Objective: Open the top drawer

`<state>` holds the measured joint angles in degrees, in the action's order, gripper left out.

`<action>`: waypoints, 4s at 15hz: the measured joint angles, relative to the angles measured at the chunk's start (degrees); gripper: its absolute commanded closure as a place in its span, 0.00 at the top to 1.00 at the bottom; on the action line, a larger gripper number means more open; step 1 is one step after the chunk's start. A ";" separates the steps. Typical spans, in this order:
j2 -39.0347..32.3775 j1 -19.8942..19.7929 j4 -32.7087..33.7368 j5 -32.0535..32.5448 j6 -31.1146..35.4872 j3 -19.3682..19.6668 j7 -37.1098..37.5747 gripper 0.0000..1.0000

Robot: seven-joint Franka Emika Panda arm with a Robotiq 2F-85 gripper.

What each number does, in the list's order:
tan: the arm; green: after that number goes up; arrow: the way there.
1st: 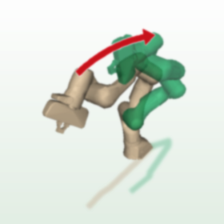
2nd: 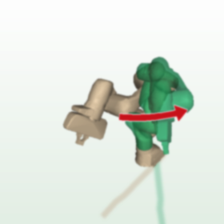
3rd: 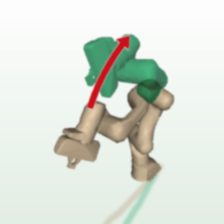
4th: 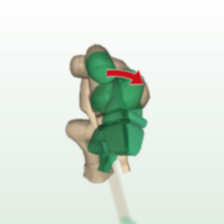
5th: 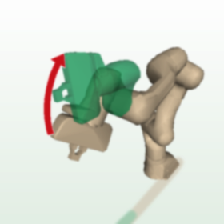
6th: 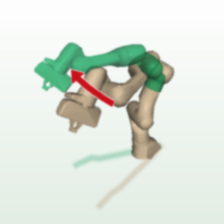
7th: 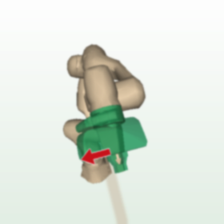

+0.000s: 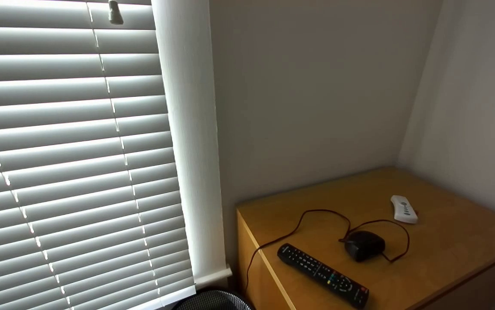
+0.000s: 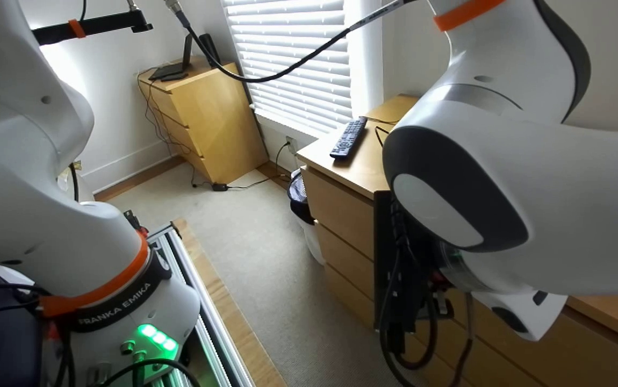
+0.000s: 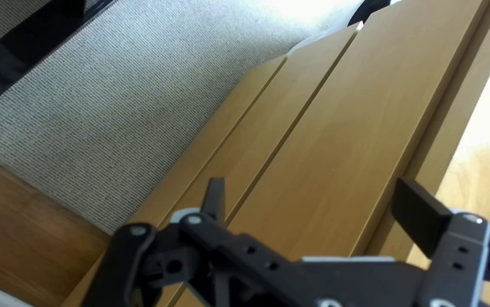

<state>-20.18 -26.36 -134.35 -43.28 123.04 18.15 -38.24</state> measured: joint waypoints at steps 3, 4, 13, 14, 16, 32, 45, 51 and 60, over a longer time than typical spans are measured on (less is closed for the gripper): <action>-3.47 -1.88 2.57 -1.39 -3.34 -0.48 -0.39 1.00; -4.94 -2.71 3.65 -2.34 -4.37 -0.70 -0.99 1.00; -17.64 -9.75 13.55 -7.49 -15.97 -3.82 -10.00 1.00; -18.83 -10.35 14.56 -8.05 -17.07 -4.22 -11.09 1.00; -21.04 -11.57 16.51 -9.87 -18.60 -5.08 -13.65 1.00; -28.43 -14.82 20.63 -31.88 -18.97 -5.57 -24.35 1.00; -31.55 -12.17 19.57 -48.99 -18.65 -4.06 -24.89 1.00; -31.19 -8.48 16.97 -55.01 -18.58 -1.46 -26.27 1.00; -30.04 -0.05 17.54 -49.99 -17.33 6.66 -22.97 1.00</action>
<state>-50.22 -26.42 -116.81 -93.28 105.72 24.81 -61.21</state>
